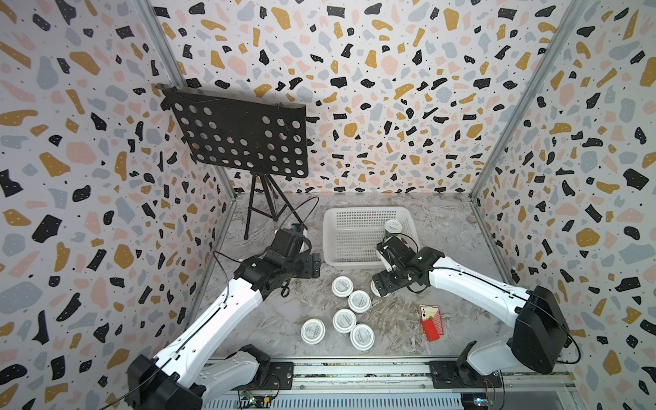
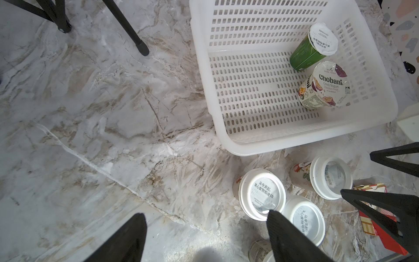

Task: Put the yogurt in the basket
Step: Pick up the yogurt from the center of the board.

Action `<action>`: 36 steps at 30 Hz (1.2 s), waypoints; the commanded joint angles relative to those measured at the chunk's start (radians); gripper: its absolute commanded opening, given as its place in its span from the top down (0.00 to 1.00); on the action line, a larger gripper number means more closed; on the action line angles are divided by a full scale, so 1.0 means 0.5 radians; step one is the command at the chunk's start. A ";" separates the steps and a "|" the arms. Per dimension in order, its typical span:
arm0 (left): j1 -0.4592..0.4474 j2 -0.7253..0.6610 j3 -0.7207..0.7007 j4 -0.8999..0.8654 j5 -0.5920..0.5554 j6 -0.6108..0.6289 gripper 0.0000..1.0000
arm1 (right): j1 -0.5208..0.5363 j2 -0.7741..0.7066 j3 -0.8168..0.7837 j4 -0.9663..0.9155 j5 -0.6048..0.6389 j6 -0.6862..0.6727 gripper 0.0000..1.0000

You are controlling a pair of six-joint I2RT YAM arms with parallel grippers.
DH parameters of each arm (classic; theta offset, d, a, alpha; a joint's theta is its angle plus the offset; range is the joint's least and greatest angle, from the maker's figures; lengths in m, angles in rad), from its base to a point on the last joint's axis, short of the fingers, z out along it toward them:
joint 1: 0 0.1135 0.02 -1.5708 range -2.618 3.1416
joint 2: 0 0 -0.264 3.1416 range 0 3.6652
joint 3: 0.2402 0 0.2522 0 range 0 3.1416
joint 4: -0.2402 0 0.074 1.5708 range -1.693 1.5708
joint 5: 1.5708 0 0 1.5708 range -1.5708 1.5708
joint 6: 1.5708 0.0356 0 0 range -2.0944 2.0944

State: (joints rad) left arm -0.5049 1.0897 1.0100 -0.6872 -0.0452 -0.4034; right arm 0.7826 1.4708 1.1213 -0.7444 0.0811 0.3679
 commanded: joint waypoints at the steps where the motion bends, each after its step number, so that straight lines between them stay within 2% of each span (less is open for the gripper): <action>1: 0.009 -0.023 -0.017 0.026 -0.002 0.022 0.13 | 0.016 0.063 0.129 -0.117 0.037 0.084 0.01; 9: 0.010 -0.020 -0.020 0.027 -0.008 0.021 0.13 | 0.050 0.122 0.164 -0.054 0.009 0.105 0.03; 29: 0.010 -0.010 -0.022 0.025 0.011 0.018 0.13 | 0.119 0.299 0.136 0.003 0.123 0.030 0.04; 36: 0.008 -0.011 -0.023 0.026 0.014 0.017 0.13 | 0.122 0.319 0.094 0.037 0.142 0.016 0.08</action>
State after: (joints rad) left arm -0.5049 1.0897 1.0100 -0.6872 -0.0422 -0.4038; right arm 0.8383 1.6379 1.1782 -0.7269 0.1291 0.3840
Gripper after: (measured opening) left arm 0.874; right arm 0.928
